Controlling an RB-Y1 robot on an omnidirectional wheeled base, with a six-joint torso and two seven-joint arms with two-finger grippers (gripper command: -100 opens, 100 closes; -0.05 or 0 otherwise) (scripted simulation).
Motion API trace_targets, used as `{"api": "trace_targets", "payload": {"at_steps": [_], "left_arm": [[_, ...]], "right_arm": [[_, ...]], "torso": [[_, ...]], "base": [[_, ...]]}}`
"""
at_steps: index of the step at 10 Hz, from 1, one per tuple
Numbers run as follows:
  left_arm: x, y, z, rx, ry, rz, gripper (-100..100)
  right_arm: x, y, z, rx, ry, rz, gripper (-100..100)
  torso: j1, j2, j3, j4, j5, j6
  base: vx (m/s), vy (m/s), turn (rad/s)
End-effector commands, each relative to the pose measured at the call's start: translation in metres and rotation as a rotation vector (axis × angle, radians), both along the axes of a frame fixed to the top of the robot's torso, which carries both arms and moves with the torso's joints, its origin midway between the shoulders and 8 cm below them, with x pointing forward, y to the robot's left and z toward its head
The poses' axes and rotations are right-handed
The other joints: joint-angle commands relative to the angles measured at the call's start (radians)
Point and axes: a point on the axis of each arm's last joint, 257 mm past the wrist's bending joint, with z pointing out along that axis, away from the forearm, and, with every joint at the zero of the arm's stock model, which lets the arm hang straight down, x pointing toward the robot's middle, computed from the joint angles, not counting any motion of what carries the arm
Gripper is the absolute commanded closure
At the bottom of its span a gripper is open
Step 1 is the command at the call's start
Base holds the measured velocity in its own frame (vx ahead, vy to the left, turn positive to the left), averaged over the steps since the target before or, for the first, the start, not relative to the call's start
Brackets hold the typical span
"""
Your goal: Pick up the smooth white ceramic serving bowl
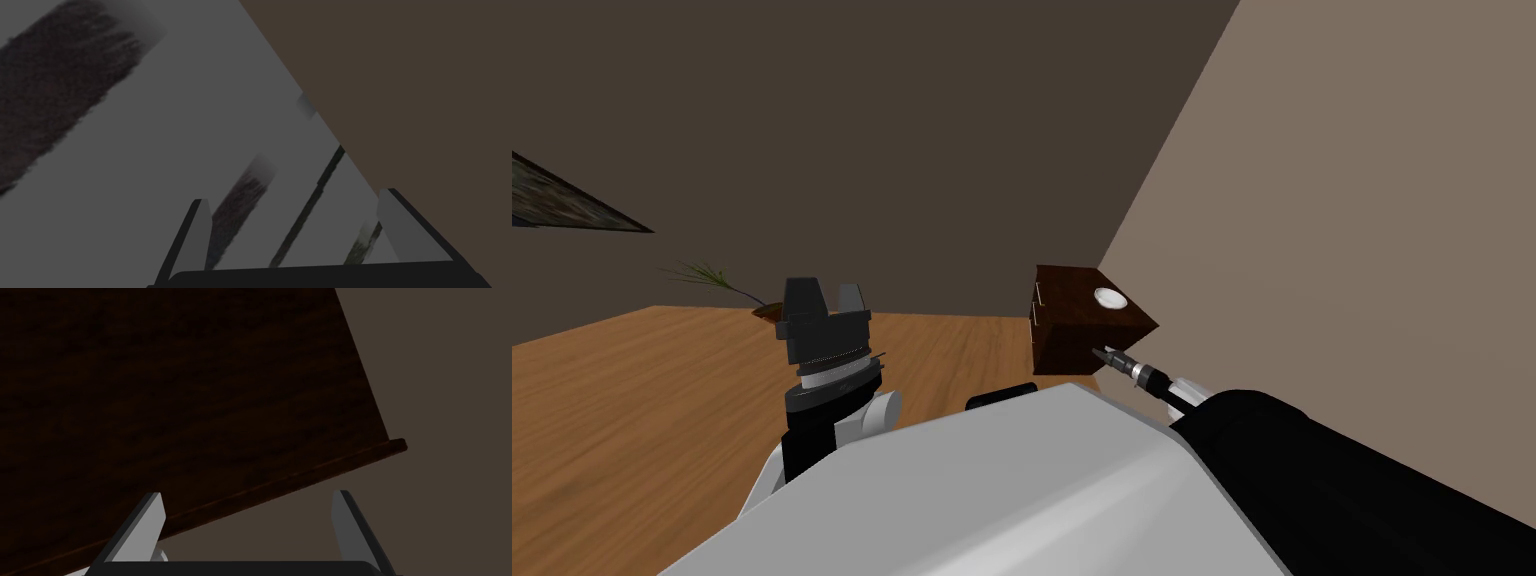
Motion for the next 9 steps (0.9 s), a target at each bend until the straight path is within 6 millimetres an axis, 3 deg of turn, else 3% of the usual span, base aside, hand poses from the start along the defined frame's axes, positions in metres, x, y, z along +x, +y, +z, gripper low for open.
{"api": "trace_targets", "payload": {"at_steps": [1,3,5,6,9], "left_arm": [[0.000,0.000,0.000,0.000,0.000,0.000,0],[0.000,0.000,0.000,0.000,0.000,0.000,0],[0.000,0.000,0.000,0.000,0.000,0.000,0],[0.000,0.000,0.000,0.000,0.000,0.000,0],[0.000,0.000,0.000,0.000,0.000,0.000,0]], "right_arm": [[-0.010,-0.021,-0.005,-0.067,0.056,0.028,-100],[-0.020,-0.035,-0.010,-0.080,0.083,0.002,-100],[-0.034,-0.062,-0.013,-0.144,0.142,0.013,-100],[-0.036,-0.063,-0.014,-0.145,0.145,0.010,-100],[-0.053,-0.105,-0.008,-0.259,0.237,0.050,-100]], "torso": [[0.000,0.000,0.000,0.000,0.000,0.000],[0.000,0.000,0.000,0.000,0.000,0.000],[-0.001,0.000,0.000,0.000,0.000,-0.001],[-0.001,0.000,0.000,0.000,0.000,0.000],[-0.001,0.000,0.000,0.000,0.000,0.000]], "base": [[0.014,0.062,0.158],[0.016,0.037,0.036],[0.014,0.042,0.131],[0.007,0.021,-0.010],[0.015,0.048,0.137]]}}
